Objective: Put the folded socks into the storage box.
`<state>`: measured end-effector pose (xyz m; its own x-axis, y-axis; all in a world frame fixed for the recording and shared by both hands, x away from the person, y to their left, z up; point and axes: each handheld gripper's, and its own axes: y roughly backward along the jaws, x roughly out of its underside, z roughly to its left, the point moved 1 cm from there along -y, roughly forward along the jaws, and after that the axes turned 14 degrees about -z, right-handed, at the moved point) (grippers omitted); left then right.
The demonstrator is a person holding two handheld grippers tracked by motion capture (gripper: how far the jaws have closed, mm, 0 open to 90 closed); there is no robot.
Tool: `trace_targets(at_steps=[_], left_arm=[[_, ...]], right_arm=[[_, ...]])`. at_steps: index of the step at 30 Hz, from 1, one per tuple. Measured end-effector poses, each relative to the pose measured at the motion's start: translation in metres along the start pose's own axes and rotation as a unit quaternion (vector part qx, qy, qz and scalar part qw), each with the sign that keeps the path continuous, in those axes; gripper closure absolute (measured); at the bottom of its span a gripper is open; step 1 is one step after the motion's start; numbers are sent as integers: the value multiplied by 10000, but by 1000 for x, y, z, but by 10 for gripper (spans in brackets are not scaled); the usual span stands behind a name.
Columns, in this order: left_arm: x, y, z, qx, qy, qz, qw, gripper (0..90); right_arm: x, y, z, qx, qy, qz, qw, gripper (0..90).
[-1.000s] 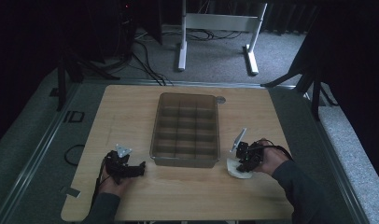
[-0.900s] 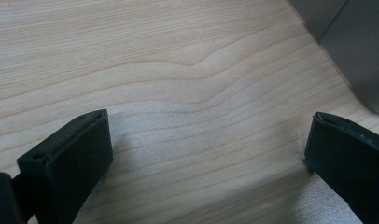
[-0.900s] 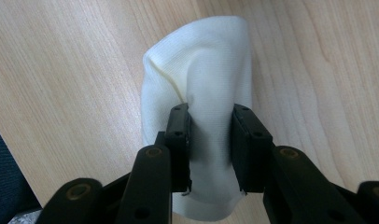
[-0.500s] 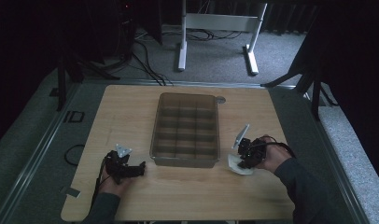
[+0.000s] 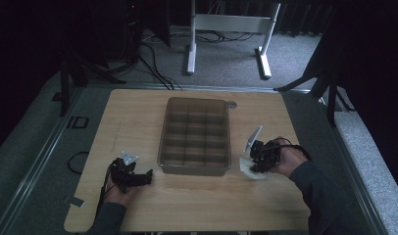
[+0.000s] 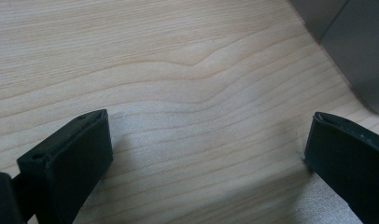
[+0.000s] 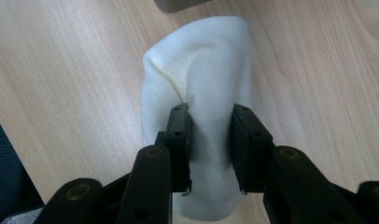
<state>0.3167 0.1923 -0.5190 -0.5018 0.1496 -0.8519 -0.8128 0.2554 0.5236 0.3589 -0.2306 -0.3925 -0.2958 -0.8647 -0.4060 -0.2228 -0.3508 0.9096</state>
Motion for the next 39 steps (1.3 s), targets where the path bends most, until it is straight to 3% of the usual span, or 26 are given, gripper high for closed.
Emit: trace_targets(at_steps=[39], left_arm=[[0, 0, 0, -1, -5, 3, 10000, 10]], right_arm=[[-35, 26, -7, 145, 75, -159, 9997, 704]])
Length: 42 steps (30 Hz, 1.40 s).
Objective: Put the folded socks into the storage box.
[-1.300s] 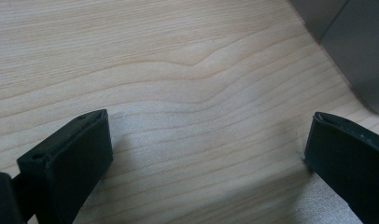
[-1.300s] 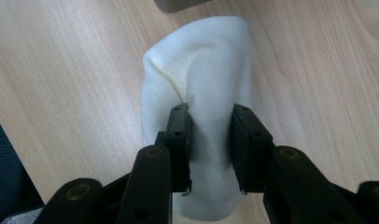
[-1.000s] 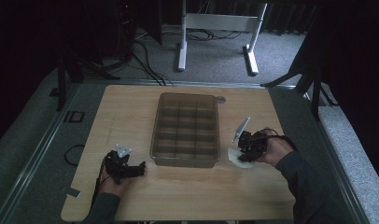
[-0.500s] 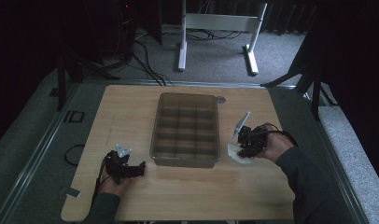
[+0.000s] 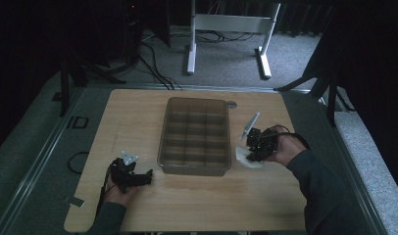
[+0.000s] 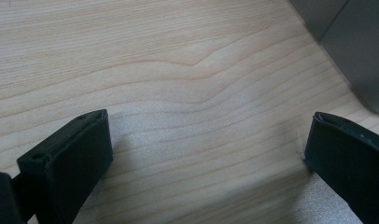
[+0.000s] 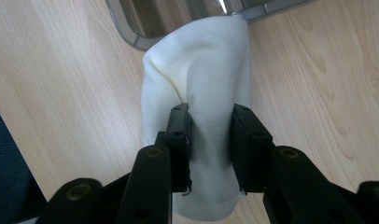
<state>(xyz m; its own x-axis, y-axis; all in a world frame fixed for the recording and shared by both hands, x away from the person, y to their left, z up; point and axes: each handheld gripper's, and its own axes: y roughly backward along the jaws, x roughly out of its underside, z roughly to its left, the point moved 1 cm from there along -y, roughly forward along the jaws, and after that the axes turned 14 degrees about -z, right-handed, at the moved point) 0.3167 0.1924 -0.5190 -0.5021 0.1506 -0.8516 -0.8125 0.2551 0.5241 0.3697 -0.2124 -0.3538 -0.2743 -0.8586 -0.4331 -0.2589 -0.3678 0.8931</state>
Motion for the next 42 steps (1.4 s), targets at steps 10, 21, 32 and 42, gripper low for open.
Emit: trace_targets(at_steps=[10, 21, 32, 42], left_arm=[[0, 0, 0, 3, 0, 8, 10000, 10], [0, 0, 0, 1, 2, 1, 10000, 10], [0, 0, 0, 2, 0, 3, 10000, 10], [0, 0, 0, 1, 2, 1, 10000, 10]], right_arm=[[-8, 6, -2, 17, 47, -51, 10000, 704], [-19, 5, -1, -46, 122, -70, 9999, 704], [-26, 0, -1, -141, 208, 43, 9997, 704], [-31, -6, -1, -174, 245, 110, 9995, 704]])
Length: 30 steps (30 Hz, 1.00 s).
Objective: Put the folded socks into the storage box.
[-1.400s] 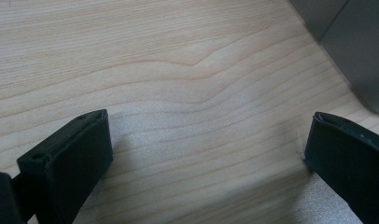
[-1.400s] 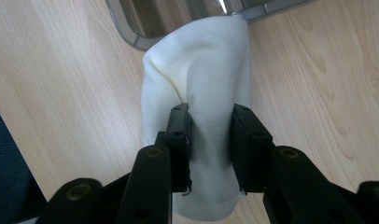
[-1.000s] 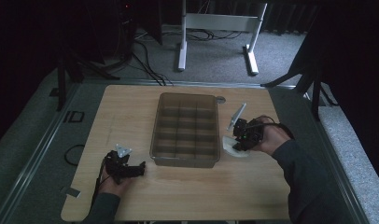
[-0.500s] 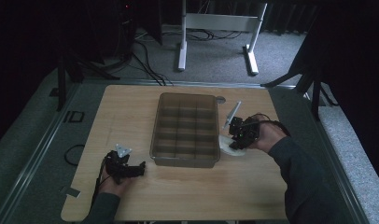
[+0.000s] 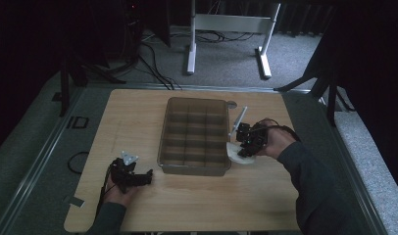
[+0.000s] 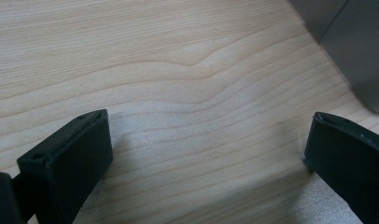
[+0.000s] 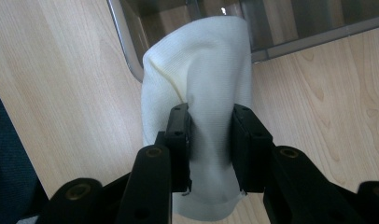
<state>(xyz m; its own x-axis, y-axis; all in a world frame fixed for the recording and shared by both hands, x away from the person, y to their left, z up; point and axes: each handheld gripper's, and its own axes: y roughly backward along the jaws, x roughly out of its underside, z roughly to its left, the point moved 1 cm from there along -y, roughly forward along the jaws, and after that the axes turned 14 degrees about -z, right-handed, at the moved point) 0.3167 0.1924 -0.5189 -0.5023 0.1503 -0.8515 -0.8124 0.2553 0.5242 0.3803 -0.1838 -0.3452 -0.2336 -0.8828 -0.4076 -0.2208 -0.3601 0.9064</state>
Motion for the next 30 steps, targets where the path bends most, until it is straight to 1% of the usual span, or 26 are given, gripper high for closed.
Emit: trace_targets(at_steps=[2, 6, 7, 11, 21, 30], left_arm=[[0, 0, 0, 0, -1, 2, 10000, 10], [0, 0, 0, -1, -2, 0, 10000, 11], [0, 0, 0, 0, -2, 0, 10000, 10], [0, 0, 0, 0, -1, 0, 10000, 10], [0, 0, 0, -1, -2, -4, 10000, 10], [0, 0, 0, -1, -1, -4, 10000, 11]], right_arm=[[-1, -1, 0, -27, 46, 20, 10000, 704], [-3, -3, 0, -78, 71, 42, 9999, 704], [-4, -6, 1, -114, 83, 93, 9999, 704], [-6, -8, 1, -137, 93, 130, 9998, 703], [-10, -12, 1, -170, 90, 115, 9997, 703], [-18, -16, 2, -199, 139, 85, 9997, 703]])
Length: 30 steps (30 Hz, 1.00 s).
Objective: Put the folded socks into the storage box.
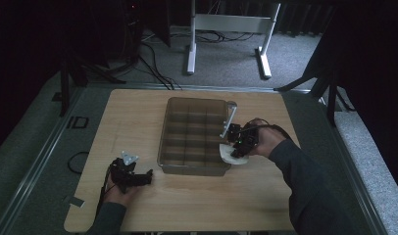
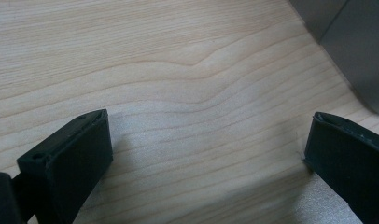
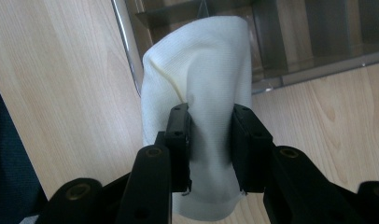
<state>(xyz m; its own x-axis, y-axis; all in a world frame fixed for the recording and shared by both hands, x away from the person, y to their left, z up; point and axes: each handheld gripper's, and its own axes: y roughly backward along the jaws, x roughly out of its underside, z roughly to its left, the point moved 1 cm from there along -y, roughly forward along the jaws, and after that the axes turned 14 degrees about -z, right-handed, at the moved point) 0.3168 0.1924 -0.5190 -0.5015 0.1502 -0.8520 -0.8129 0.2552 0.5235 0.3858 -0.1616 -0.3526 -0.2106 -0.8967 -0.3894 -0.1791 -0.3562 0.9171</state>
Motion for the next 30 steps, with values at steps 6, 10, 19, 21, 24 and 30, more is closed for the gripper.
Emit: trace_targets(at_steps=[6, 10, 19, 21, 24, 30], left_arm=[[0, 0, 0, 0, 0, 0, 10000, 10], [0, 0, 0, 1, 0, -2, 10000, 10], [0, 0, 0, 0, -2, 3, 10000, 11], [0, 0, 0, 0, -2, 3, 10000, 10], [0, 0, 0, -1, 3, -2, 10000, 10], [0, 0, 0, 0, 1, -1, 10000, 10]], right_arm=[[-5, -4, 0, -5, 40, 4, 10000, 703], [-7, -5, 1, -7, 44, 7, 10000, 703], [-11, -9, 0, -35, 52, -6, 10000, 702], [-12, -9, 0, -28, 44, 0, 10000, 702], [-13, -10, 0, -33, 52, -7, 10000, 701], [-18, -13, 1, -60, 67, -29, 10000, 701]])
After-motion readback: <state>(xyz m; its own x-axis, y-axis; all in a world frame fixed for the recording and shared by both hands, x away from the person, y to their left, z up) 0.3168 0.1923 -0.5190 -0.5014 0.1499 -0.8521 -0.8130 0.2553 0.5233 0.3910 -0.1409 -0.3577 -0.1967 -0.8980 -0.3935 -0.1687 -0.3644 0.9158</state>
